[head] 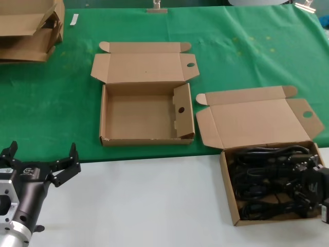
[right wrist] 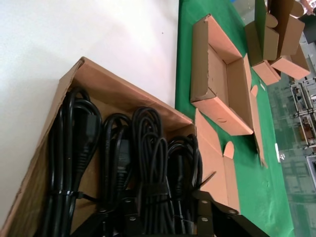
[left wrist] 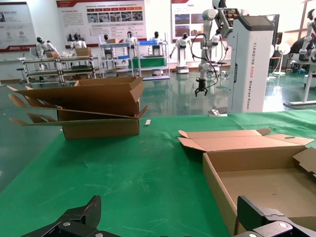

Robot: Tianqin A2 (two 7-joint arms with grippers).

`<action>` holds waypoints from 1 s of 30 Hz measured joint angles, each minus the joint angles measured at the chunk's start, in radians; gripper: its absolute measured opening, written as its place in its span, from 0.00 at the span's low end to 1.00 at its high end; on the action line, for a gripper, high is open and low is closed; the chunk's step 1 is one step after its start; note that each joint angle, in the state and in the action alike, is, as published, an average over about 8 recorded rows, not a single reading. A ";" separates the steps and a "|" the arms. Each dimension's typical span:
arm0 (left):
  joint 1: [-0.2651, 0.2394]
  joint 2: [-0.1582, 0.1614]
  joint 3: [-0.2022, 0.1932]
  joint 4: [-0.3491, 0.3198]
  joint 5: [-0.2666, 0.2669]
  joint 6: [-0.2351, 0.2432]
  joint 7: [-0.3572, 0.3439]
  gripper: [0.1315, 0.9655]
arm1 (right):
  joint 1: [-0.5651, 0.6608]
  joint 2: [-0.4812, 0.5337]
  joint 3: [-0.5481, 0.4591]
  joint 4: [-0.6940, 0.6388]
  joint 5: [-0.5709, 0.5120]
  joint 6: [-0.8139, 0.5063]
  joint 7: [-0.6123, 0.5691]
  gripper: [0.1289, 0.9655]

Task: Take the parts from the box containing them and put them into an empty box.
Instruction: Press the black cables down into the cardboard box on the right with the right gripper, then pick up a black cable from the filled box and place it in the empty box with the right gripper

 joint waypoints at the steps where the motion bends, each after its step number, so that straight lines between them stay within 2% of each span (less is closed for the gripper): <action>1: 0.000 0.000 0.000 0.000 0.000 0.000 0.000 1.00 | -0.001 0.000 0.000 -0.002 0.001 0.000 -0.001 0.36; 12: 0.000 0.000 0.000 0.000 0.000 0.000 0.000 1.00 | -0.020 -0.002 0.002 -0.002 0.006 0.004 0.001 0.13; 21: 0.000 0.000 0.000 0.000 0.000 0.000 0.000 1.00 | -0.033 -0.003 0.003 0.020 0.005 0.015 0.015 0.05; 30: 0.000 0.000 0.000 0.000 0.000 0.000 0.000 1.00 | -0.083 0.026 0.033 0.119 0.016 0.037 0.069 0.04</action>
